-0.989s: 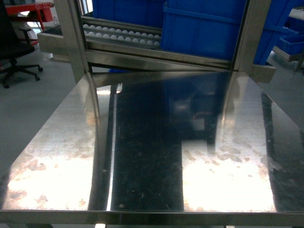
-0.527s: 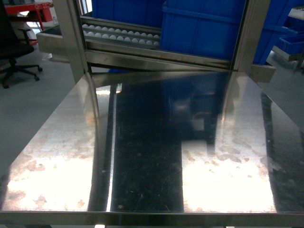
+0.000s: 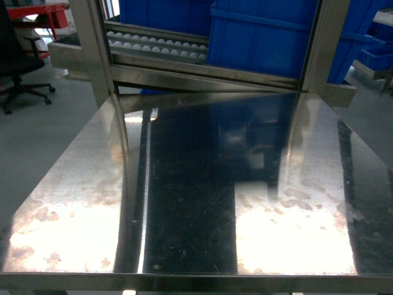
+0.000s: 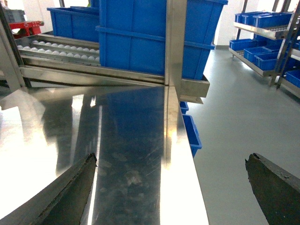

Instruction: Pick capacitor and pack into box

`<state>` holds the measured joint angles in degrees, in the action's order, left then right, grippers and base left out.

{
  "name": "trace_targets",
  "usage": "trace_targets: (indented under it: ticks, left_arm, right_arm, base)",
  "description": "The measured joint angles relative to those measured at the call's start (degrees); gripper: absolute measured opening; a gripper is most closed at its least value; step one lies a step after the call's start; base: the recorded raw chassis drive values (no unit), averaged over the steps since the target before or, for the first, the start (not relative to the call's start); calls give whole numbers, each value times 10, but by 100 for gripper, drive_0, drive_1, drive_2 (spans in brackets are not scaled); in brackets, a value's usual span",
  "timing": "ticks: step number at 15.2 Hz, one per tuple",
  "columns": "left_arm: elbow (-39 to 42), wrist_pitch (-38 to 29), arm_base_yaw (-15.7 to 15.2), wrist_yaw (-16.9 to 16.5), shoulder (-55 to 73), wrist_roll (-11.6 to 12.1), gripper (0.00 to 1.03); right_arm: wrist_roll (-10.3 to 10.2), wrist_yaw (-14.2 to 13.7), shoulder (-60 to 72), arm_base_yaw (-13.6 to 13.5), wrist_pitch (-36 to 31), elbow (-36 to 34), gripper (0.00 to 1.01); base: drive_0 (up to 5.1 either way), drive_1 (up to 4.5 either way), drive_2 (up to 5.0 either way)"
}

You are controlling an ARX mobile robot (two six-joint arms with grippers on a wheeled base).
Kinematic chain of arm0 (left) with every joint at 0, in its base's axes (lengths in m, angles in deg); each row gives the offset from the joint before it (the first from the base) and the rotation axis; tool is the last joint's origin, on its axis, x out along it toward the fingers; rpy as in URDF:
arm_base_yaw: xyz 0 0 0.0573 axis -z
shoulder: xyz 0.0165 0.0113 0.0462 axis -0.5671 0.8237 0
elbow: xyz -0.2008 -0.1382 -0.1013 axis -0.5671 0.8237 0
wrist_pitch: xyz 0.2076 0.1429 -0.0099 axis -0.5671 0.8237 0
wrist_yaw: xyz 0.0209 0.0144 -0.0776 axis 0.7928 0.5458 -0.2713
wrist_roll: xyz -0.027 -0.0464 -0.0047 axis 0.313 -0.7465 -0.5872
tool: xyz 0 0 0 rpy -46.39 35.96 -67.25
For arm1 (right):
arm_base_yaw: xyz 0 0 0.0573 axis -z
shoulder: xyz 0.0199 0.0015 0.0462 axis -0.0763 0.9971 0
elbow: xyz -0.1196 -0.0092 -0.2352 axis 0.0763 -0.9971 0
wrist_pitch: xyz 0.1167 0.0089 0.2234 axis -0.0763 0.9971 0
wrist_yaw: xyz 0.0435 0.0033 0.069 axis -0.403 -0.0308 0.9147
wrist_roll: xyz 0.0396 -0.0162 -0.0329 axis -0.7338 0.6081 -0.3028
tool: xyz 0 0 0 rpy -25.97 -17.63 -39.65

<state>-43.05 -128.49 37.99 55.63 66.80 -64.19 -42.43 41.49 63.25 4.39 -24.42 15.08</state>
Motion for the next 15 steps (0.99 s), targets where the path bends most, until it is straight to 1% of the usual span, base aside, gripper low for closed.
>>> trace_targets:
  ticks: [1, 2, 3, 4, 10, 15]
  left_arm:
    - [10, 18, -32, -28, -28, 0, 44]
    - [19, 12, -37, -24, -41, 0, 44]
    - [33, 4, -36, -31, -49, 0, 44]
    - [37, 38, -34, -32, -66, 0, 44]
    - [37, 161, -34, -32, -212, 0, 44]
    - [37, 185, -34, -32, -242, 0, 44]
  right_arm:
    - [0, 0, 0, 0, 0, 0, 98]
    - [0, 0, 0, 0, 0, 0, 98]
    - [0, 0, 0, 0, 0, 0, 98]
    - [0, 0, 0, 0, 0, 0, 98]
    - [0, 0, 0, 0, 0, 0, 98]
    - [0, 0, 0, 0, 0, 0, 98]
  base:
    - [0, 0, 0]
    - [0, 0, 0]
    - [0, 0, 0]
    - [0, 0, 0]
    - [0, 0, 0]
    - [0, 0, 0]
